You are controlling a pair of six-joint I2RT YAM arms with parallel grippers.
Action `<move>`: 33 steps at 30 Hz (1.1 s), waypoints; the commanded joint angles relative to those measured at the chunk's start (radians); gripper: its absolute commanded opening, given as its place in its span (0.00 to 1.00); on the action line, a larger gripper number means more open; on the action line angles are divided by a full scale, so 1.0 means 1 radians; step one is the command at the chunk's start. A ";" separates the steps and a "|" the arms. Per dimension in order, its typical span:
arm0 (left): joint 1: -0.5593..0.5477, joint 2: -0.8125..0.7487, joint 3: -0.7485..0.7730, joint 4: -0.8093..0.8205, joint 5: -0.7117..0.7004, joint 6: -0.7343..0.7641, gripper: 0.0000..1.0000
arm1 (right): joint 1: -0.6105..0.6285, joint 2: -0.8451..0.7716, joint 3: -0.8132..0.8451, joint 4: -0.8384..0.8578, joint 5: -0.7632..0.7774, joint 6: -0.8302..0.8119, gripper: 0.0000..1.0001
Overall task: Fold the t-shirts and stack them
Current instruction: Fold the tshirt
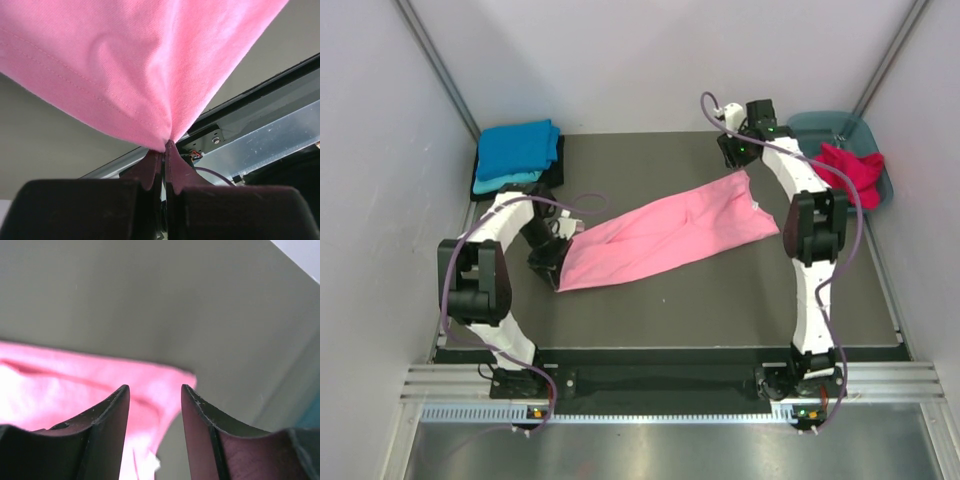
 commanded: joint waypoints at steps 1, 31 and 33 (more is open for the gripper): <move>-0.007 -0.085 -0.024 -0.071 -0.007 0.016 0.00 | -0.017 -0.207 -0.094 0.040 0.042 0.014 0.47; -0.050 -0.177 -0.104 -0.053 -0.034 0.021 0.00 | 0.228 0.038 0.058 -0.163 -0.107 -0.101 0.39; -0.050 -0.177 -0.104 -0.053 -0.034 0.022 0.00 | 0.228 0.041 0.058 -0.163 -0.096 -0.106 0.40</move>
